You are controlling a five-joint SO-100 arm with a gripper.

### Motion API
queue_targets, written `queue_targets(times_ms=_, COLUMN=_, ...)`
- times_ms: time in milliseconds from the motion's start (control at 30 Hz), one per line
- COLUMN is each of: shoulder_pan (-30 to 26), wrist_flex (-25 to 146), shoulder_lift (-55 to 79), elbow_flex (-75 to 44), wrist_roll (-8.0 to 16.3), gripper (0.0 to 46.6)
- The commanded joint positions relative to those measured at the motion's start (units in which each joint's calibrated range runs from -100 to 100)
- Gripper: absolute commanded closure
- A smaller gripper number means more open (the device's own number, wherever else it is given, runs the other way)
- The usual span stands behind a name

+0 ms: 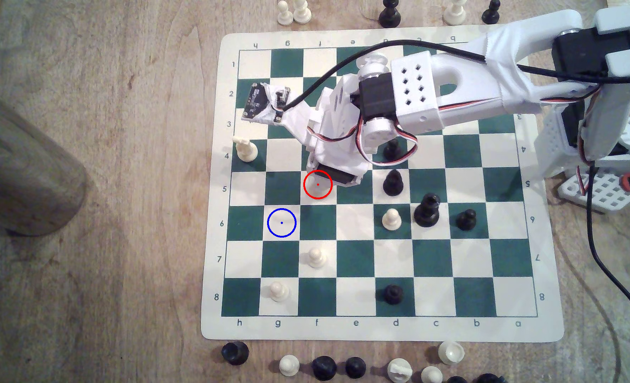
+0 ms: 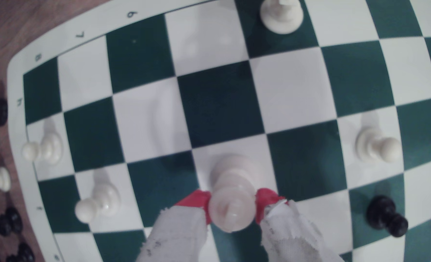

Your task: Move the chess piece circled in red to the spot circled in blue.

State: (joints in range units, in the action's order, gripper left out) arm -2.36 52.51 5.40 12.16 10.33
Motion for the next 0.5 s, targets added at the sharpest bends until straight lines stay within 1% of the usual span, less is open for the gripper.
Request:
queue_targets(times_ms=0, shoulder_pan=-0.2, wrist_flex=-0.6, shoulder_lift=-2.5, elbow_flex=-4.6, wrist_roll=0.1, gripper=40.5)
queue_targets(times_ms=167, shoulder_pan=0.0, wrist_flex=0.3, shoulder_lift=-5.0, elbow_flex=-4.4, wrist_roll=0.1, gripper=41.9)
queue_targets(times_ms=333, shoulder_pan=-0.8, wrist_flex=7.4, shoulder_lift=-10.2, elbow_flex=-8.5, wrist_roll=-0.2, gripper=42.3)
queue_targets(times_ms=467, shoulder_pan=-1.7, wrist_flex=10.3, shoulder_lift=-11.9, elbow_flex=-11.9, wrist_roll=-0.1, gripper=42.4)
